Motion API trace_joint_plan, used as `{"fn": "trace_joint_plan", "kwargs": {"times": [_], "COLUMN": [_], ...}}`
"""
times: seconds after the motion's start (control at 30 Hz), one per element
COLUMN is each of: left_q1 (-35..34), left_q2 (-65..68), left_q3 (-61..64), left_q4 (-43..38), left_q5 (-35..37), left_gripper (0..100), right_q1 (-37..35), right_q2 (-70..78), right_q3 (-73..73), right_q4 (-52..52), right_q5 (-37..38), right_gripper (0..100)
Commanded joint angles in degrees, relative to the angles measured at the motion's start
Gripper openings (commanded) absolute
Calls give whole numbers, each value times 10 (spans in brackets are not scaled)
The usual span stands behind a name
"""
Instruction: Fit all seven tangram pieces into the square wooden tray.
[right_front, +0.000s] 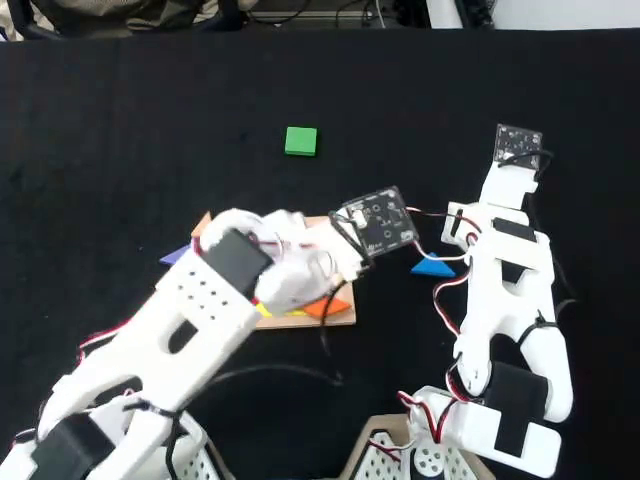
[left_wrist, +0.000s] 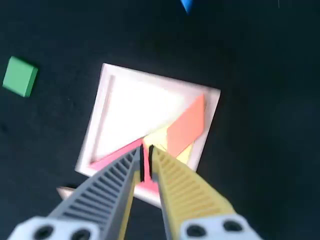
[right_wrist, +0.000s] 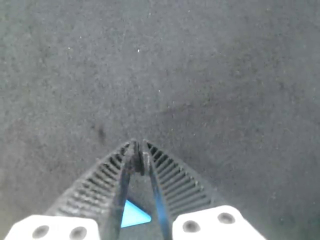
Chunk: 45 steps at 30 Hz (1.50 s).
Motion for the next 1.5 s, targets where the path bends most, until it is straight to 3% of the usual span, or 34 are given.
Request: {"fn": "trace_joint_plan", "kwargs": {"times": [0.0,0.17,0.47,1.17,1.47], "left_q1": [25,10,-63,-43,-56], "left_q2": [-19,26,102,146,147], "left_q3": [87,182,194,190,186], "left_q4": [-64,-161,-170,-211,-293], "left_q5": [160,229,229,272,272], "left_gripper": [52,30,30,30,30], "right_q1": [-9,-9,-10,-10,-10], "right_q2": [-23,-23,-23,-23,-23], "right_q3": [0,0,0,0,0], "right_q4": [-11,-11,-11,-11,-11], "right_q5": [-1,-1,-1,-1,-1], "right_gripper": [12,12,12,12,12]}}
